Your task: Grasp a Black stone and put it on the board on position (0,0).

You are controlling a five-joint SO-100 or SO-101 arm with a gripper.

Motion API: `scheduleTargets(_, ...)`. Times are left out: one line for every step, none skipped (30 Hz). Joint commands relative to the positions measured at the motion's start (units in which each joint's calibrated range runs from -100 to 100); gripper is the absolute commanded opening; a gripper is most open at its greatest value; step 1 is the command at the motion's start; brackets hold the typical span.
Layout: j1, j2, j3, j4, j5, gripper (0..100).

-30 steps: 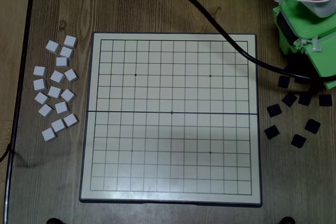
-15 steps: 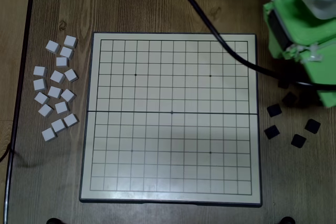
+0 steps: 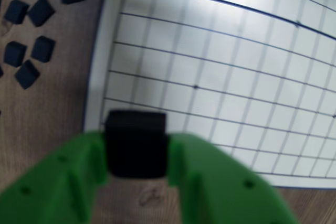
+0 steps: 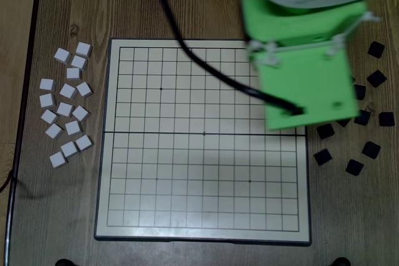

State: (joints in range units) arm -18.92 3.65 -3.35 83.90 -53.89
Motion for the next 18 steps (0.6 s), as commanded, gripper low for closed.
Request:
scheduleTargets(4.49, -5.73, -5.34, 1.88, 0.93, 6)
scheduleTargets(5.31, -5.81, -5.54, 2.38, 1.07, 6)
scheduleTargets(5.95, -5.98, -5.92, 2.71, 1.47, 6)
scheduleTargets(6.40, -6.15, -6.21, 2.96, 1.66, 6)
scheduleTargets(6.77, -6.32, -6.41, 3.21, 1.71, 6)
scheduleTargets(7.22, -6.41, -6.60, 3.54, 1.86, 6)
scheduleTargets(7.59, -6.49, -6.89, 3.79, 1.95, 6)
scheduleTargets(7.86, -6.58, -7.08, 3.87, 2.05, 6)
scheduleTargets(8.23, -6.66, -7.08, 3.87, 2.30, 6)
scheduleTargets(8.50, -6.83, -7.18, 3.87, 2.34, 6)
scheduleTargets(8.77, -7.09, -7.18, 3.87, 2.34, 6)
scheduleTargets(8.86, -7.26, -7.28, 3.87, 2.39, 6)
scheduleTargets(9.04, -7.34, -7.28, 3.87, 2.39, 6)
scheduleTargets(9.23, -7.43, -7.28, 3.87, 2.39, 6)
scheduleTargets(9.32, -7.43, -7.28, 3.62, 2.54, 6)
scheduleTargets(9.41, -7.43, -7.28, 3.45, 2.54, 6)
scheduleTargets(9.50, -7.43, -7.28, 3.29, 2.54, 6)
scheduleTargets(9.59, -7.34, -7.28, 3.12, 2.64, 6)
